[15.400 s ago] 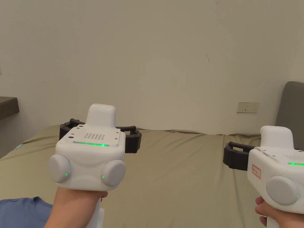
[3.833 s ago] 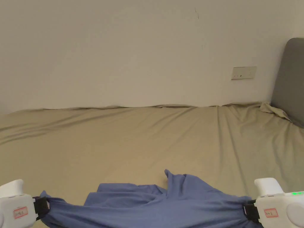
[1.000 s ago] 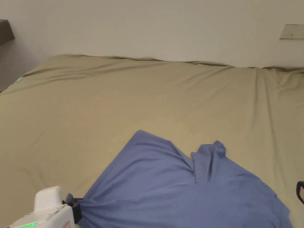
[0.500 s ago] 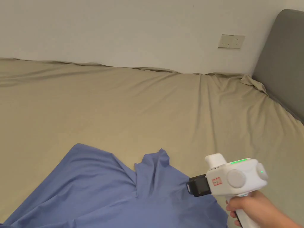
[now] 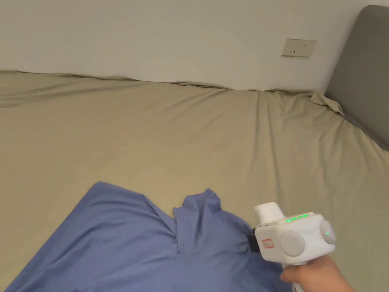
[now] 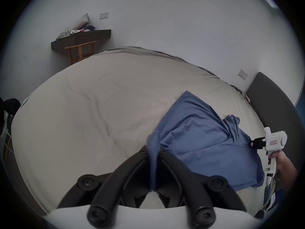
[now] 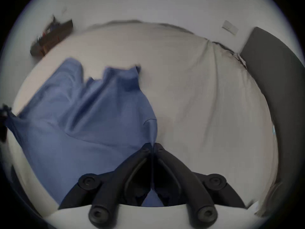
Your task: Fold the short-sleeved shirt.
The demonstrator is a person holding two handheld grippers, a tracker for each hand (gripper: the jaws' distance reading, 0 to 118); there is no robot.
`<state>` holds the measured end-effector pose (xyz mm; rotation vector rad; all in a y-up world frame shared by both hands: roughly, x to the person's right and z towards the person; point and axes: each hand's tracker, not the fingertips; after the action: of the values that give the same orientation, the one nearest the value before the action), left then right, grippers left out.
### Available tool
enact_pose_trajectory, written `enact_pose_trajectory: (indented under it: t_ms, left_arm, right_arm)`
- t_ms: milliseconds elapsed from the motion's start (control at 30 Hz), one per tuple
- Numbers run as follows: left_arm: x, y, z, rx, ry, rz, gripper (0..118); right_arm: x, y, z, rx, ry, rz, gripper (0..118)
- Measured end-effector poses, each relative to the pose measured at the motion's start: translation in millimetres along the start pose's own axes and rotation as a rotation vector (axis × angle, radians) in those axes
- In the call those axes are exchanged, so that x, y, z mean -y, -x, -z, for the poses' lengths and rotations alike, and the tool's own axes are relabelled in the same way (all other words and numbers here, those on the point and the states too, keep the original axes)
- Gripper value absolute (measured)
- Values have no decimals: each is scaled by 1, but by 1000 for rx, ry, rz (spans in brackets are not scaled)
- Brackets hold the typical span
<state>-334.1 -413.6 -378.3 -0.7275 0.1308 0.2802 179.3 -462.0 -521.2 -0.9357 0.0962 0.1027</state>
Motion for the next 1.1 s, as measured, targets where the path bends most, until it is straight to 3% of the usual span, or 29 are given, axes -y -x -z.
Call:
enact_pose_trajectory:
  t_ms: [67, 133, 267, 467, 533, 733, 833, 933, 1100]
  left_arm:
    - [-2, -1, -7, 18, -40, -49, 2]
    - [-11, 0, -12, 36, -61, -88, 2]
    - [-48, -15, -26, 94, -130, -78, 2]
    - [-140, -51, -53, 132, -256, -63, 2]
    - [-179, -65, -63, 145, -300, -43, 2]
    - [-278, -116, -90, 189, -394, 32, 2]
    - [-323, -123, -93, 184, -406, -12, 2]
    - [-359, -120, -98, 105, -483, -35, 2]
    - [-406, -128, -106, 126, -504, -47, 2]
  right_arm:
    - [2, -8, -35, -35, -138, 114, 4]
    - [1, -11, -72, -32, -246, 161, 4]
    - [-15, -5, -155, 52, -437, 52, 4]
    - [-71, -12, -262, 233, -615, 16, 4]
    - [-97, -18, -287, 327, -638, 13, 4]
    - [-170, -30, -345, 350, -674, 36, 4]
    - [-206, -34, -362, 431, -658, 27, 4]
    - [-233, -47, -374, 443, -647, 52, 4]
    - [-276, -56, -380, 426, -618, 73, 4]
